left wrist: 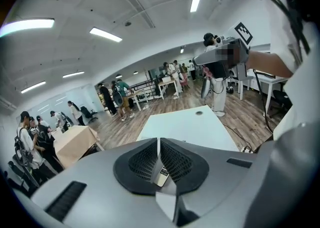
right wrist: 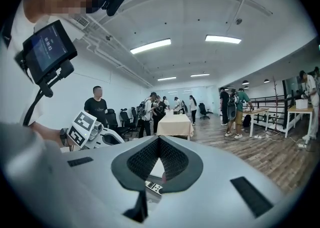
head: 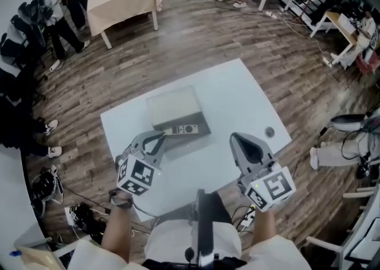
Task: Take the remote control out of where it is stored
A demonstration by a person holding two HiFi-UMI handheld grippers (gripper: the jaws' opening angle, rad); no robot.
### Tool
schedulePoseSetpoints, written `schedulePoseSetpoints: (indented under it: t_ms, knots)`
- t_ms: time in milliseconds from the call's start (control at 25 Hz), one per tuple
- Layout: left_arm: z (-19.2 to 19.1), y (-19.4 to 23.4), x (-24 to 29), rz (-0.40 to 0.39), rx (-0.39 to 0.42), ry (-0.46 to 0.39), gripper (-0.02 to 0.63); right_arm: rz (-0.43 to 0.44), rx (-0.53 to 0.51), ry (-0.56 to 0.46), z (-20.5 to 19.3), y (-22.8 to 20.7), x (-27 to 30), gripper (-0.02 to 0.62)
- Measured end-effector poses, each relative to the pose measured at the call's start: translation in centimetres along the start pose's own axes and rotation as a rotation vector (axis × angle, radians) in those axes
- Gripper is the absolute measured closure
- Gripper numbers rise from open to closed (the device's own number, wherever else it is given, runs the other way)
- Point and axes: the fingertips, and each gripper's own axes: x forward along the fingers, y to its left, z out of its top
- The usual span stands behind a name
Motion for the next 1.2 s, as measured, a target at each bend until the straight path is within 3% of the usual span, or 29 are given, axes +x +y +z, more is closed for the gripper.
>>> schedulePoseSetpoints:
  t_ms: [280, 560, 1200]
  knots:
    - [-2.6, -1.1, 5.6, -0.06, 0.032, 0.12, 0.604, 0.06, 0.074, 0.033, -2.2, -1.8, 1.7, 0.595]
    - [-6.8, -3.0, 11.3, -0.143, 0.031, 0.265, 0.584, 0.096, 0.064, 0.115, -5.6, -2.4, 3.5, 0.595]
    - [-12.5, -3.5, 17.2, -0.219, 0.142, 0.482, 0.538, 0.132, 0.1, 0.22, -10.2, -5.1, 6.0, 0.595]
